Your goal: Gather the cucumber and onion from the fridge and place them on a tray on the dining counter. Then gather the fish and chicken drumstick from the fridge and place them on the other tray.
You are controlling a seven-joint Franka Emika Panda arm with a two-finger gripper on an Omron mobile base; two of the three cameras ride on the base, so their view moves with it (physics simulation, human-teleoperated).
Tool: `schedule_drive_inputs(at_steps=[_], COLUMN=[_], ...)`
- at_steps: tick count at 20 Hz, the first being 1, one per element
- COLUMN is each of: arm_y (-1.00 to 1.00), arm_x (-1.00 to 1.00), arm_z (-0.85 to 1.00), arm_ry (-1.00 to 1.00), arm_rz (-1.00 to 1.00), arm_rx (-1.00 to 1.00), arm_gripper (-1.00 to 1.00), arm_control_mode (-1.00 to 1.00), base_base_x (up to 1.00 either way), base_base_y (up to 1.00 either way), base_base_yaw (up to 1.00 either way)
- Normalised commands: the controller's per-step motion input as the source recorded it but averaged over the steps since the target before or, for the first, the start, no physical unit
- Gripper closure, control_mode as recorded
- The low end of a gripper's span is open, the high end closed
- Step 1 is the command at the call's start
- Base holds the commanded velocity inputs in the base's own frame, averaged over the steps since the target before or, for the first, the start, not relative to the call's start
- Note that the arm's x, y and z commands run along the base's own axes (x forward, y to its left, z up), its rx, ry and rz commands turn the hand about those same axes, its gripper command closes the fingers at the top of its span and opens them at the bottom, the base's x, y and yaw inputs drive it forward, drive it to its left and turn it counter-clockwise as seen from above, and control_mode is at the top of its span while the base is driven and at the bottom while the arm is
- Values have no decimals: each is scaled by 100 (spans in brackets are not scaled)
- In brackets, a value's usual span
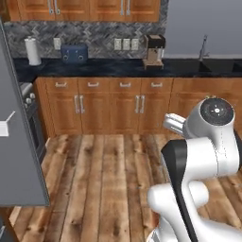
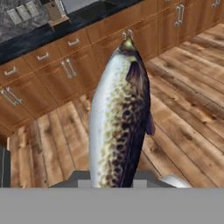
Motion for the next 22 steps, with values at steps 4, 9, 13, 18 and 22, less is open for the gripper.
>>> schedule_drive_inputs(at_steps=[4,9,13,18,22], arm_y=[0,0,0,0,0], arm_x=[0,0,0,0,0], arm_z=[0,0,0,0,0], arm_ry=[0,0,0,0,0], arm_rz=[0,0,0,0,0], arm_rx=[0,0,0,0,0], arm_gripper=[100,100,100,100,100], arm_control_mode=[100,100,100,100,100], base_base_x=[5,21,46,70,76], base_base_y=[-21,-34,-50,-61,-49], base_base_yaw=[-46,-41,-33,-25,-26])
